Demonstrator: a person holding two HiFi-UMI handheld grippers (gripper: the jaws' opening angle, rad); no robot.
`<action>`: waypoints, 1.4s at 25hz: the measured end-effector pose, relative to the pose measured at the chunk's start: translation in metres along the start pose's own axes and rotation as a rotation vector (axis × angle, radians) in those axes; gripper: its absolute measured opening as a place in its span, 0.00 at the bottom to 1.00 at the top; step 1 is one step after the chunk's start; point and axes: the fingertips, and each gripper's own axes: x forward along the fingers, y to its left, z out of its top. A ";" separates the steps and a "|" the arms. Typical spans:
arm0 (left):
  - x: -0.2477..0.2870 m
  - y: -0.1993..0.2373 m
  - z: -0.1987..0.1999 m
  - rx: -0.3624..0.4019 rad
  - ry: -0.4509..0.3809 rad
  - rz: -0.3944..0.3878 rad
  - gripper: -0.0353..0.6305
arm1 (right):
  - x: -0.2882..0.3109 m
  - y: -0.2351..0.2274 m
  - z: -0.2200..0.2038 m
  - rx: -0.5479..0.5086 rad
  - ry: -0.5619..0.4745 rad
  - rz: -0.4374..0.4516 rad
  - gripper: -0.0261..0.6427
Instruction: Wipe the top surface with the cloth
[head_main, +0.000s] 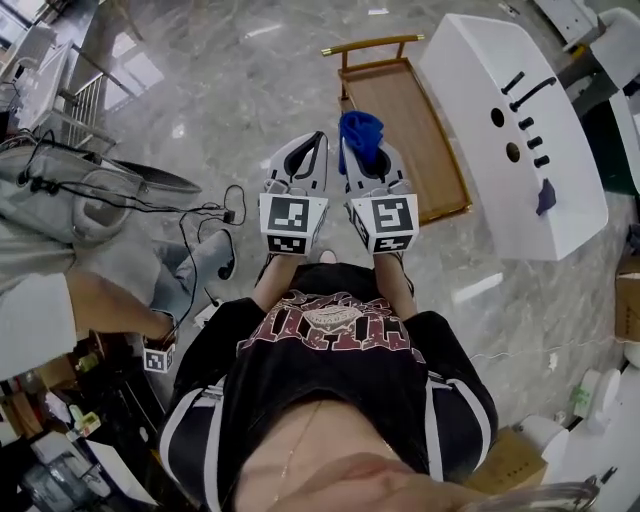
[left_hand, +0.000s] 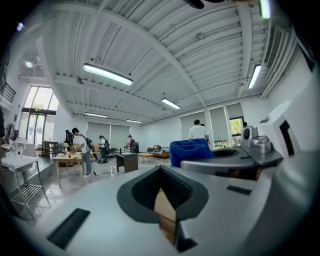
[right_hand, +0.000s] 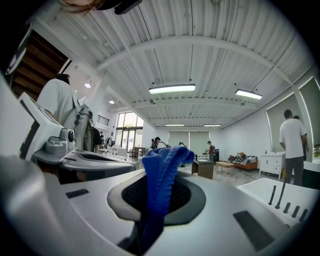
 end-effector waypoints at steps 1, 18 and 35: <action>0.004 0.004 0.000 -0.002 -0.002 -0.007 0.12 | 0.005 -0.001 0.001 -0.001 0.000 -0.007 0.12; 0.064 0.055 0.008 -0.014 -0.019 -0.110 0.12 | 0.082 -0.021 0.005 0.002 0.011 -0.099 0.12; 0.124 0.155 0.007 0.005 0.022 -0.206 0.12 | 0.194 -0.017 0.006 0.038 0.051 -0.194 0.12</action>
